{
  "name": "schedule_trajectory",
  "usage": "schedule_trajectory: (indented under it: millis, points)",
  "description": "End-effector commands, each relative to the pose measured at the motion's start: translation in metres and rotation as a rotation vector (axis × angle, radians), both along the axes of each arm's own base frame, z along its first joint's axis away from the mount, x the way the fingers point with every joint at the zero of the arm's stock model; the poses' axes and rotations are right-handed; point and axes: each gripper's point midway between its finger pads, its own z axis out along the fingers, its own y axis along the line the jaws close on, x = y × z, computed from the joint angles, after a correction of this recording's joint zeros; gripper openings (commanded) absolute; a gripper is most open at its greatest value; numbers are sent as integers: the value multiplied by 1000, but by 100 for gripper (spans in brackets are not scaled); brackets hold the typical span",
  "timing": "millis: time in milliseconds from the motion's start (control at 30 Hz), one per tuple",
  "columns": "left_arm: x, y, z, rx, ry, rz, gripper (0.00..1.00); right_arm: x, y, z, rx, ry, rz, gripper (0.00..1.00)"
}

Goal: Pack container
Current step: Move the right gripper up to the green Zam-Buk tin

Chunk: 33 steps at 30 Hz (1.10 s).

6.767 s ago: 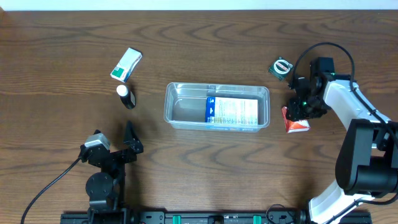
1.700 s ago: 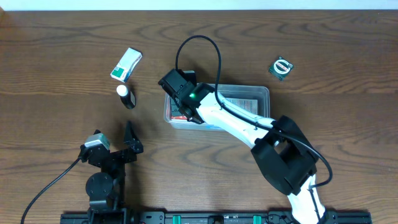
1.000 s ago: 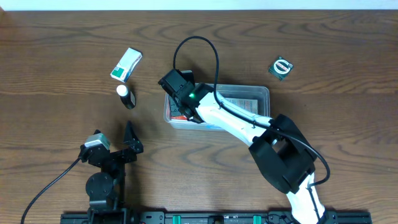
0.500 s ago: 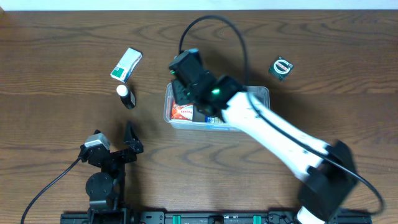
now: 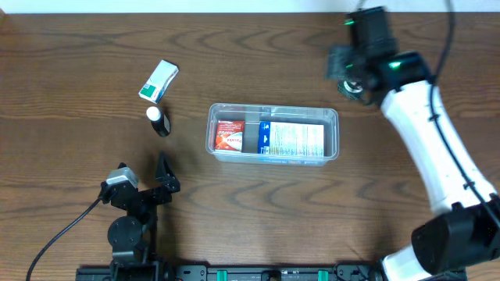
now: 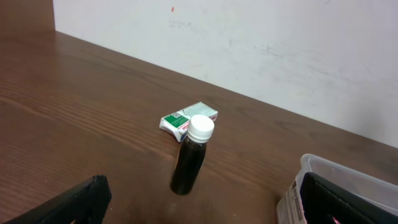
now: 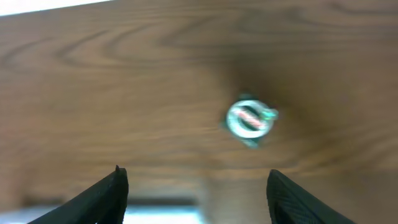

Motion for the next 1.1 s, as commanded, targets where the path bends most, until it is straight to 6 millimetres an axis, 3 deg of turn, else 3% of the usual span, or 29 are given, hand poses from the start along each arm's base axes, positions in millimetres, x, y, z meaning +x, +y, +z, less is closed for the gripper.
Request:
schedule_trajectory:
  millis: [0, 167, 367, 500, 833, 1067]
  points:
    - [-1, 2, -19, 15, 60, 8, 98, 10, -20, -17, 24, 35, -26, 69]
    - [-1, 2, -19, 15, 60, 8, 98, 29, -32, -52, 47, 75, -54, 70]
    - [-1, 2, -19, 15, 60, 8, 98, 55, -31, -99, 51, 96, -70, 83]
    - [-1, 2, -19, 15, 60, 8, 98, 65, -31, -122, 56, 104, -84, 83]
    - [-1, 2, -19, 15, 60, 8, 98, 65, -59, -158, 35, 149, -254, 81]
    - [-1, 2, -19, 15, 60, 8, 98, 59, -63, -178, 48, 194, -322, 82]
